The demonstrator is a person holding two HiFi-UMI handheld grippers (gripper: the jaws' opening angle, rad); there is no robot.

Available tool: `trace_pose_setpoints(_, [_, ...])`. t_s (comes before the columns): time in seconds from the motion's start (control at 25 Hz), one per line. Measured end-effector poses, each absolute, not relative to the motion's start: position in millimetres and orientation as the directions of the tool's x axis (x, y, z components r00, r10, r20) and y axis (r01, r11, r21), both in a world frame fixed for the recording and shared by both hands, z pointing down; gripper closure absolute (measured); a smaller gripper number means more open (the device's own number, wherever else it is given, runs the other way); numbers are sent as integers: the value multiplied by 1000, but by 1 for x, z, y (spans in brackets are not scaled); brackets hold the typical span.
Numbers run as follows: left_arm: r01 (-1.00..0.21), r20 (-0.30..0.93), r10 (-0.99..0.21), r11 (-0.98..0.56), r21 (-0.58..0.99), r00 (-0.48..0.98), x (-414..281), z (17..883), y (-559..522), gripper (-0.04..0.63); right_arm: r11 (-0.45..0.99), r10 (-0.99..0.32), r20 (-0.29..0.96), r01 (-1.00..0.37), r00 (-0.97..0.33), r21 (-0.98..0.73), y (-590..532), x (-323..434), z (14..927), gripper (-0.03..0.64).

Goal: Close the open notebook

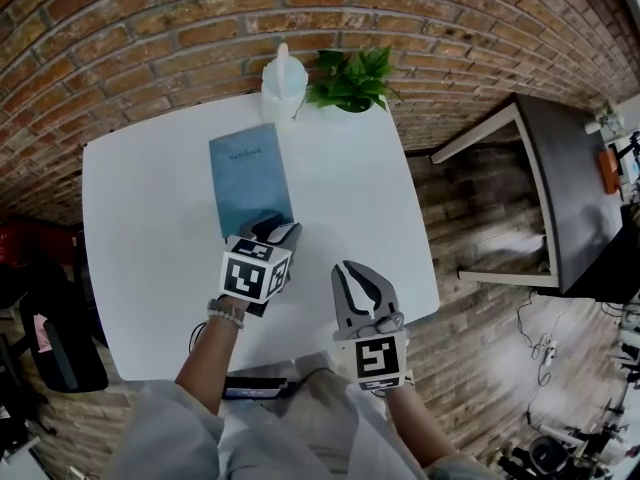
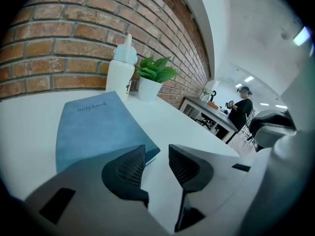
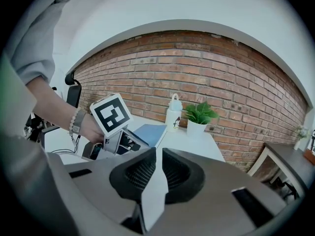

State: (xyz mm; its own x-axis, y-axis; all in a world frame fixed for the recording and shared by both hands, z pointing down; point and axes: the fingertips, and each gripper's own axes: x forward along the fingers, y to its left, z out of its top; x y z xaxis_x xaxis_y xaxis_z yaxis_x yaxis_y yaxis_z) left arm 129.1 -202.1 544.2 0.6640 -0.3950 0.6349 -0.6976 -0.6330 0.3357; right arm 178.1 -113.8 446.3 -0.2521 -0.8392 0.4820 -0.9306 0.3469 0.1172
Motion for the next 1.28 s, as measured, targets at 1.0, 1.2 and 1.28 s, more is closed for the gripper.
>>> trace_pose_setpoints(1.0, [-841,355,-772,-534,90,528,-15,353,-145,575,506,-850,251,-851,-463,140,-115,106,339,552])
trace_pose_setpoints(1.2, [-887,332,-829,-458,59,450,-51,328,-124,575,534,-839,209,-834,-503,137,-109,93,319,554])
trace_pose_setpoints(1.28, [-898,320,-845,-436,49,428,-59,318,-113,575,540,-836,199,-831,-512,134,-106,90,314,554])
